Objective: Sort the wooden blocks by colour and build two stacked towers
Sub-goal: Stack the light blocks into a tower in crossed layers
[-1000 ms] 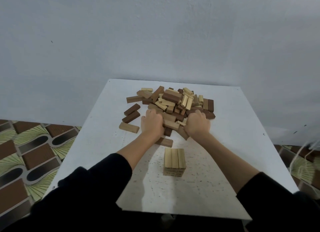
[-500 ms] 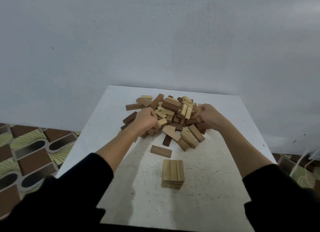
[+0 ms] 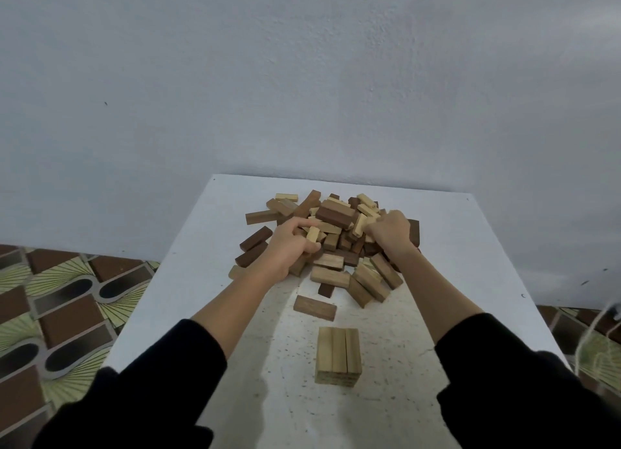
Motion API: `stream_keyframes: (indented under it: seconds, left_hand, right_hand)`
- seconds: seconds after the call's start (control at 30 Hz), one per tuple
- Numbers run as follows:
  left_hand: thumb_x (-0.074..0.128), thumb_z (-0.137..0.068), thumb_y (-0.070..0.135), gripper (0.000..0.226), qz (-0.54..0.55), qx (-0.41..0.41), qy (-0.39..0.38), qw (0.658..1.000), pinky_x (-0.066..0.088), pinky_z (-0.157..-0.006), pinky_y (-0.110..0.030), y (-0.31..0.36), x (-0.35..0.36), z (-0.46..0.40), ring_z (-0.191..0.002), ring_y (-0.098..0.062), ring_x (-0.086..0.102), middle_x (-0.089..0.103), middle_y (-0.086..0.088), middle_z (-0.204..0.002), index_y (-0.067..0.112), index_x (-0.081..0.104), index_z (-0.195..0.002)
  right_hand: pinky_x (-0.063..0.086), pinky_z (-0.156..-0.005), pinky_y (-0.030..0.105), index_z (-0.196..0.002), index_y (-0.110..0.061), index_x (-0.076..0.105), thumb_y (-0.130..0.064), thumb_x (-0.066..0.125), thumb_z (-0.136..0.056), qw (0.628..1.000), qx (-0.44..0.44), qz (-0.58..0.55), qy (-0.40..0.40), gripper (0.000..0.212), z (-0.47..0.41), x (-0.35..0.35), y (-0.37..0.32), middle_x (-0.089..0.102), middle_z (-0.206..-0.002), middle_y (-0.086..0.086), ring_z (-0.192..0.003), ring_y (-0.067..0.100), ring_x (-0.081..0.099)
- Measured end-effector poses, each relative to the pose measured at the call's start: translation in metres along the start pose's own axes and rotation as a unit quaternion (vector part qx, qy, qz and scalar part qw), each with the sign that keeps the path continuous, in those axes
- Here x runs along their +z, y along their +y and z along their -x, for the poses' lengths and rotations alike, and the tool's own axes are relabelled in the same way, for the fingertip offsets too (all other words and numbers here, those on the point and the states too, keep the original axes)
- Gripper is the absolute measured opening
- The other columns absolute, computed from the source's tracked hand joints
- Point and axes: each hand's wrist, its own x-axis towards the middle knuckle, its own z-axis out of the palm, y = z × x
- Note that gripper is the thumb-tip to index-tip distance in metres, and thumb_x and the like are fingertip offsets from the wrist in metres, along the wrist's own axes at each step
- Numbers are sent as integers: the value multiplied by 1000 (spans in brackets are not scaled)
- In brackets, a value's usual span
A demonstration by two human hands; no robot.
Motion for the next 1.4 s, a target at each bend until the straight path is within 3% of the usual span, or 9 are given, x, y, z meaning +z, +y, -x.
stream_keyframes:
  seconds: [0.17, 0.43, 0.57, 0.77, 0.9, 1.0, 1.1, 1.23, 1.4]
  left_hand:
    - [81, -73, 13, 45, -33, 76, 23, 996, 50, -73, -25, -7, -6, 12, -82, -12, 55, 55, 3, -94, 16, 53, -108]
    - [82, -66, 0, 56, -2, 171, 28, 985, 44, -62, -14, -32, -30, 56, -60, 3, 49, 50, 4, -88, 18, 54, -111]
    - [84, -65, 3, 54, -20, 185, 36, 982, 49, -75, -22, -57, -56, 77, -89, -15, 58, 60, 5, -106, 22, 63, -110]
    - [85, -66, 11, 46, -91, 125, 59, 986, 49, -80, -21, -95, -91, 99, -92, -13, 59, 63, 5, -105, 24, 64, -106]
    - [84, -69, 24, 55, -264, 126, 48, 955, 38, -73, -7, -113, -107, 104, -89, -11, 52, 57, 1, -103, 22, 61, -119]
    - [81, -73, 29, 60, -327, 152, 22, 932, 28, -76, -8, -116, -110, 102, -98, -11, 40, 54, 0, -113, 18, 59, -128]
    - [80, -74, 30, 60, -338, 151, 17, 929, 22, -88, -12, -119, -113, 96, -111, -10, 29, 46, 2, -130, 17, 59, -129]
    - [78, -76, 32, 60, -305, 150, 20, 940, 25, -94, -15, -120, -116, 94, -117, -10, 29, 43, 7, -133, 19, 57, -130]
    - [55, -90, -1, 41, -284, 161, 44, 944, 31, -81, 2, -118, -129, 95, -108, -11, 40, 50, 0, -128, 12, 55, -129]
  right_hand:
    - [28, -48, 22, -52, -13, 31, -4, 71, -79, 997, -13, -74, -9, 49, 24, -9, -18, 32, -51, 0, -47, 12, 31]
    - [53, -71, 36, -88, -5, 52, -10, 65, -86, 973, -22, -94, -208, 14, 112, 35, -55, 55, -84, 14, -75, 25, 55]
    - [38, -52, 24, -94, -4, 51, -10, 63, -87, 971, -39, -56, -228, 15, 145, 68, -59, 52, -79, 6, -65, 14, 49]
    - [42, -70, 29, -128, -1, 36, -12, 45, -95, 976, -22, -51, -212, 37, 178, 111, -51, 49, -112, 16, -95, 26, 51]
    - [46, -93, 39, -118, -6, 48, -18, 52, -93, 970, -100, 89, -203, 28, 184, 130, -35, 47, -121, 13, -109, 30, 51]
    - [50, -89, 40, -108, -16, 58, -28, 59, -90, 972, -119, 128, -159, 21, 187, 136, -31, 55, -109, 6, -101, 24, 56]
    - [51, -81, 31, -97, -14, 59, -18, 57, -92, 977, -108, 105, -149, 7, 187, 136, -29, 61, -93, 1, -93, 19, 61]
    - [52, -80, 31, -105, -8, 67, -18, 59, -92, 977, -120, 108, -139, 19, 184, 136, -29, 61, -110, 10, -90, 21, 61]
    - [49, -90, 32, -119, -5, 61, -6, 45, -96, 970, -138, 150, -135, 28, 183, 136, -27, 55, -124, 13, -108, 27, 55]
